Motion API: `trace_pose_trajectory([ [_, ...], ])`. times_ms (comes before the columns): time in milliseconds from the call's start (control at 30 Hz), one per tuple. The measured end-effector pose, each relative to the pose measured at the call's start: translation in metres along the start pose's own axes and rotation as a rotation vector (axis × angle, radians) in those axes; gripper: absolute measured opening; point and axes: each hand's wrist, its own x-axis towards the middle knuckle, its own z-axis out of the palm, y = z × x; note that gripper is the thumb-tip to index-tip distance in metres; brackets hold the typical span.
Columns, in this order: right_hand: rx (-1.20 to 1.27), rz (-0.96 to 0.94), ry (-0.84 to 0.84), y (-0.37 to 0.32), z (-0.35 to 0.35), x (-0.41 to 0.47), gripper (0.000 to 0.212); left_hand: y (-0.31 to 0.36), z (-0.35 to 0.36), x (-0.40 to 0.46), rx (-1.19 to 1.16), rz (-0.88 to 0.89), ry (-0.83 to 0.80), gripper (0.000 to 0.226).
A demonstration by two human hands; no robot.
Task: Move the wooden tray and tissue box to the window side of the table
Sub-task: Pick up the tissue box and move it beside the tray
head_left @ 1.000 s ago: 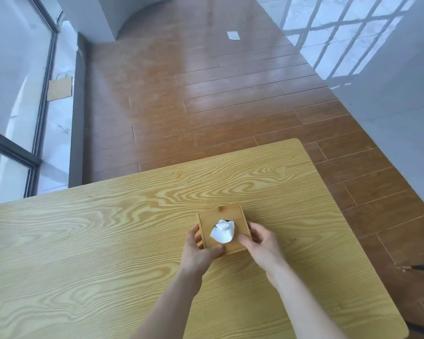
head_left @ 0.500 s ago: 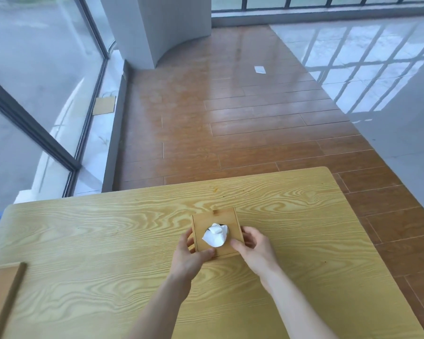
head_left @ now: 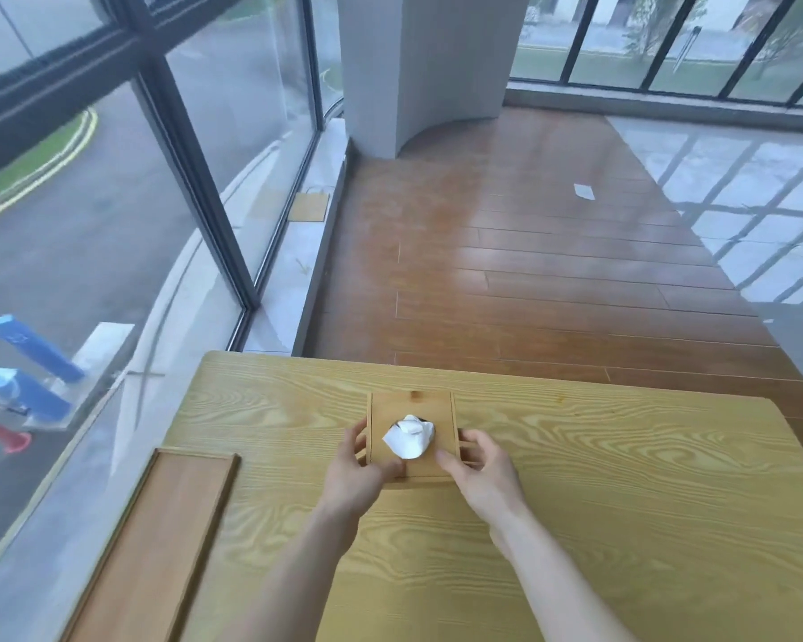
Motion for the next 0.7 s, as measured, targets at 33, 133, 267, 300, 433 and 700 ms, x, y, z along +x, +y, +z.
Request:
trace_pose_trajectory([
  [33,-0.002,0.0,-0.009,-0.008,0.021,-0.002,0.048,0.001,-0.021,0.004,0.001,0.002,0.011,0.072],
  [133,0.01,0.0,-0.044,-0.026,0.08,-0.004,0.043,0.005,-0.08,0.016,-0.025,0.006,0.049,0.072],
  [267,0.013,0.014,-0.084,-0.045,0.151,-0.001,0.041,0.003,-0.149,0.034,-0.022,0.005,0.1,0.067],
  [300,0.003,0.017,-0.094,-0.047,0.166,0.0,0.043,0.002,-0.165,0.039,-0.023,0.002,0.117,0.069],
  [433,-0.03,0.023,-0.113,-0.056,0.221,0.007,0.045,0.003,-0.215,0.053,-0.049,0.009,0.164,0.069],
  [700,-0.061,0.03,-0.116,-0.074,0.292,0.028,0.042,0.005,-0.276,0.088,-0.058,0.036,0.207,0.065],
])
